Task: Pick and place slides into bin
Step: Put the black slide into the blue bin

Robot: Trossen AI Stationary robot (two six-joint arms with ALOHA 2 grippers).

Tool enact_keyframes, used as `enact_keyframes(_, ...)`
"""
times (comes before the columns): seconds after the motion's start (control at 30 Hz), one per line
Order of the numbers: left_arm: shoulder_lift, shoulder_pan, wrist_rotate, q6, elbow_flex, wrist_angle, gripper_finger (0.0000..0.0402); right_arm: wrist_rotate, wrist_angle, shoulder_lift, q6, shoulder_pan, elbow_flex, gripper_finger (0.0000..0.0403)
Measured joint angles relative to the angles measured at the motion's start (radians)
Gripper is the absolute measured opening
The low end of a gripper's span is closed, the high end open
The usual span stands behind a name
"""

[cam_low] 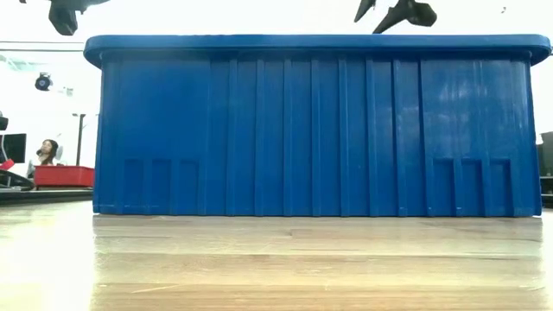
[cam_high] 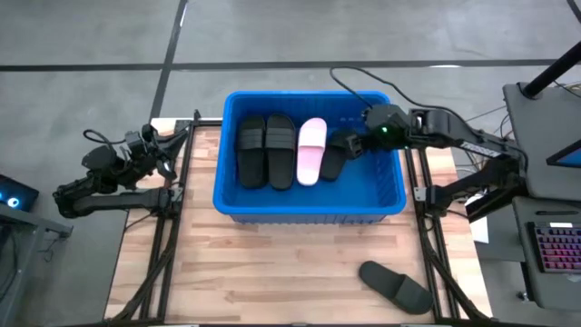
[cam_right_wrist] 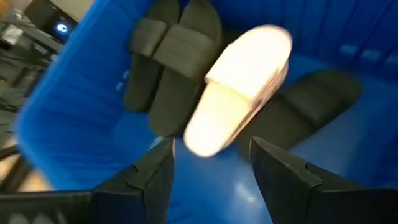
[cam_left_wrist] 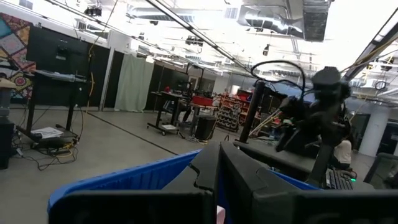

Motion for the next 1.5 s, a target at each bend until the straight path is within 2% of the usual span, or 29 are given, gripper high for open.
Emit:
enact_keyframes(0.17,0.0,0.0,0.0,0.001,0.0,0.0,0.0,0.0,-0.095,0.031,0.203,0.09,0.075,0.0198)
enact_keyframes(0.4,0.0,0.0,-0.001,0.039,0.0,-0.001,0.0,-0.006,-0.317,0.136,0.55,0.258,0.158,0.0198)
enact_keyframes(0.63,-0.001,0.0,0.002,0.034,-0.001,-0.001,0.0,-0.142,-0.496,0.278,0.826,0.409,0.253,0.0198)
enact_keyframes(0.7,-0.001,0.0,0.003,0.033,-0.001,-0.001,0.0,-0.179,-0.492,0.307,0.881,0.446,0.276,0.0198)
enact_keyframes(0.97,-0.001,0.0,0.005,0.033,-0.001,-0.003,0.0,-0.221,-0.493,0.419,1.087,0.585,0.365,0.0198)
enact_keyframes(1.3,-0.001,0.0,0.006,0.032,-0.001,-0.002,0.0,-0.461,-0.494,0.527,1.266,0.705,0.354,0.017)
enact_keyframes(1.5,-0.001,0.0,0.006,0.032,-0.001,-0.002,0.0,-0.5,-0.495,0.569,1.364,0.768,0.341,0.0152)
